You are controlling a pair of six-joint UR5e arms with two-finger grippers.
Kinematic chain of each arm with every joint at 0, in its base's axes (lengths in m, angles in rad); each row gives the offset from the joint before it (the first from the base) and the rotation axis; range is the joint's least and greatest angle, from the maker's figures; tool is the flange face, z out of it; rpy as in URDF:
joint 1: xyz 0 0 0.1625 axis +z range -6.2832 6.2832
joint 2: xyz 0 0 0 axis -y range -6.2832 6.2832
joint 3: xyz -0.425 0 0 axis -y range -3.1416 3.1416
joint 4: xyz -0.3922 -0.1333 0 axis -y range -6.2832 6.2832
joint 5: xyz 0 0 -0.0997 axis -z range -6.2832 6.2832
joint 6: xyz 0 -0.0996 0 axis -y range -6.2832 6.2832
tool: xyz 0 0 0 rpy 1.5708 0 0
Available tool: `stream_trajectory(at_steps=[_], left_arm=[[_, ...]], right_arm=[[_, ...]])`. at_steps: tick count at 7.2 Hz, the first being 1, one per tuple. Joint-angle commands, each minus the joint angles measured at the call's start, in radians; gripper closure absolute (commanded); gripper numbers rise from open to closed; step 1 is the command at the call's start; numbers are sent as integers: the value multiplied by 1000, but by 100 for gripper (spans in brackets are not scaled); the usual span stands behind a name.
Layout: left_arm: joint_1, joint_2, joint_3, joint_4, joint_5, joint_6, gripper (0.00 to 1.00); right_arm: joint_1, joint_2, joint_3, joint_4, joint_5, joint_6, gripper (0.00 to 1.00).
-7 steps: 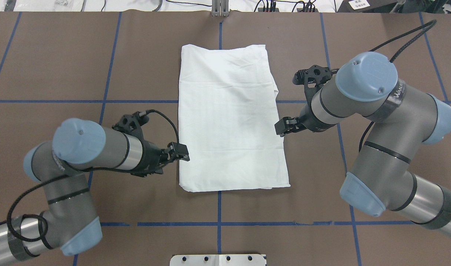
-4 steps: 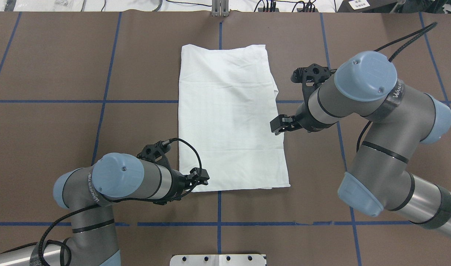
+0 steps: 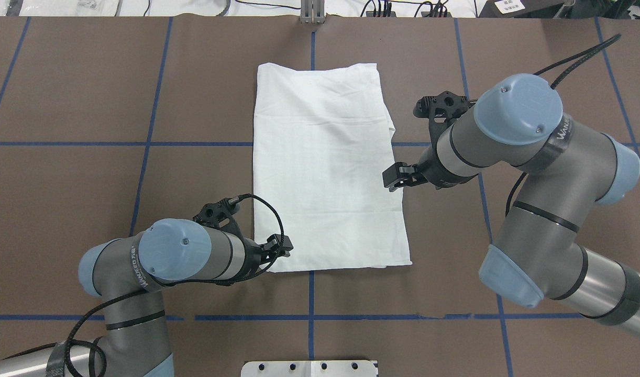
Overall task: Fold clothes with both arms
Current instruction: 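Hold the shirt's near corner with the left gripper while the right gripper holds its edge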
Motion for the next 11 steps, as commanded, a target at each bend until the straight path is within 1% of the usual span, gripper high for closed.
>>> stream_trajectory(at_steps=[1, 5, 8, 9, 10, 11], left_arm=[[-3, 1, 2, 6, 12, -1, 4], [-3, -2, 8, 6, 25, 0, 14], [-1, -27, 45, 3, 27, -1, 20], [-3, -27, 45, 3, 27, -1, 23], [-3, -30, 45, 5, 27, -1, 29], [-4, -30, 42, 5, 27, -1, 32]], right_arm=[[-3, 0, 0, 1, 0, 6, 0], [-6, -2, -3, -1, -2, 4, 0], [-8, 0, -1, -1, -2, 6, 0], [-8, 0, -3, -1, -2, 6, 0], [-8, 0, -1, -1, 0, 6, 0], [-8, 1, -1, -1, 0, 6, 0]])
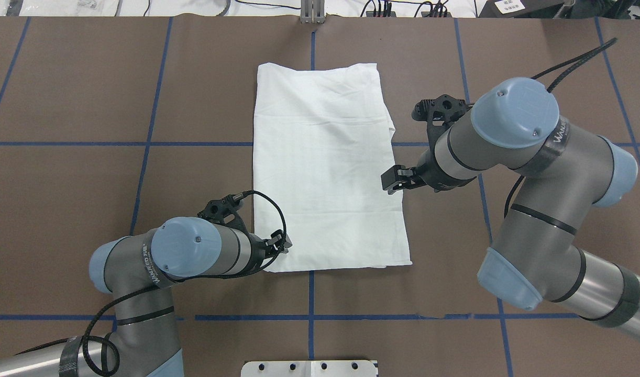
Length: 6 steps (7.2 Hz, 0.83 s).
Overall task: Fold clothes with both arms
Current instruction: 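Hold the shirt's near corner with the left gripper while the right gripper holds its edge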
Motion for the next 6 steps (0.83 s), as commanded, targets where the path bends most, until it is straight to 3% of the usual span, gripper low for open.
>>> stream_trajectory(at_steps=[1, 6], left_arm=[[-4, -1, -6, 0, 0, 0, 34], [-12, 0, -17, 0, -3, 0, 55]], right_arm=[[0, 1, 0, 0, 1, 0, 0], [-3, 1, -1, 0, -1, 2, 0]])
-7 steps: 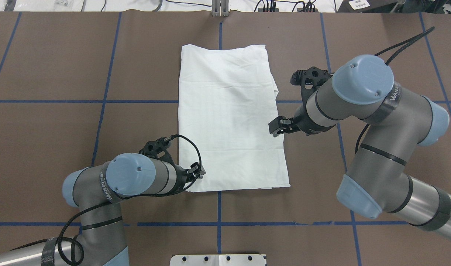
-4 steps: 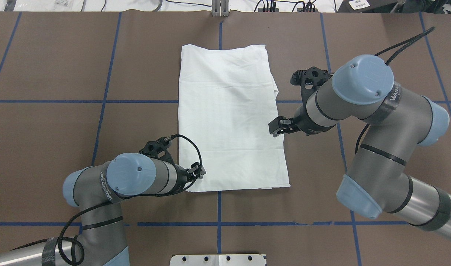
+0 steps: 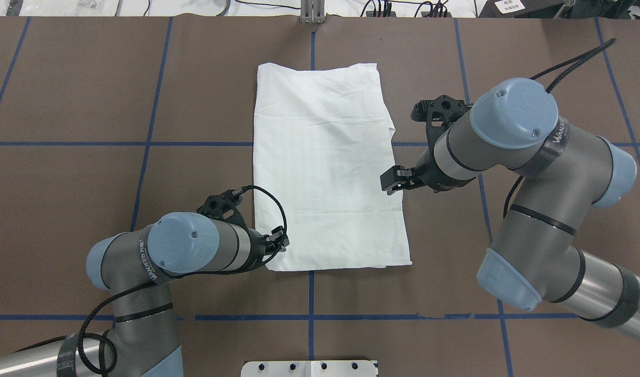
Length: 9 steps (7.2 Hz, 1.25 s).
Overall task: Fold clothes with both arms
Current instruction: 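Hold the shirt's near corner with the left gripper while the right gripper holds its edge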
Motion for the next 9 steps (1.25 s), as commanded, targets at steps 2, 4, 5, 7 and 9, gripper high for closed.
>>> stream_trajectory(at_steps=[2, 4, 5, 7, 9], left_arm=[[1, 0, -5, 0, -2, 0, 59], [1, 2, -5, 0, -3, 0, 76], [1, 2, -5, 2, -3, 0, 95], [1, 2, -4, 0, -3, 0, 100], [1, 2, -4, 0, -6, 0, 100]], right_arm=[[0, -2, -3, 0, -2, 1, 0], [-7, 0, -5, 0, -2, 13, 0], [-11, 0, -3, 2, -2, 25, 0], [-30, 8, 0, 9, -9, 106, 0], [-97, 29, 4, 6, -89, 329, 0]])
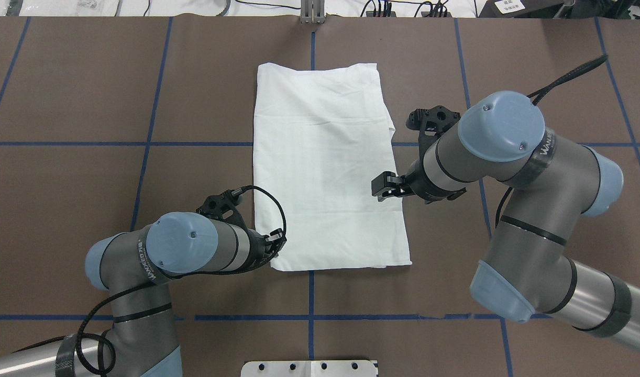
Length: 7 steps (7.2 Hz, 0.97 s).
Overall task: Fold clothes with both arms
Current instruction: 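Move the right gripper to the shirt's corner nearest the robot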
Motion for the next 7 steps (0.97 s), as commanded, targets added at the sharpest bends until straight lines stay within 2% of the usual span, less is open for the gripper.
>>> stream_trajectory(at_steps=[1, 3, 4, 7], left_arm=[[0, 0, -1, 0, -2, 3, 100], [0, 0, -1, -2, -5, 11, 100], [0, 0, -1, -3, -5, 12, 100], [-3, 2, -64, 3, -6, 12, 100]], right_arm=[[-105, 21, -5, -4, -113, 280, 0], [-189, 13, -13, -43, -194, 508, 0], [-206, 20, -19, -112, -205, 574, 0], [-227, 25, -85, -105, -205, 627, 0]])
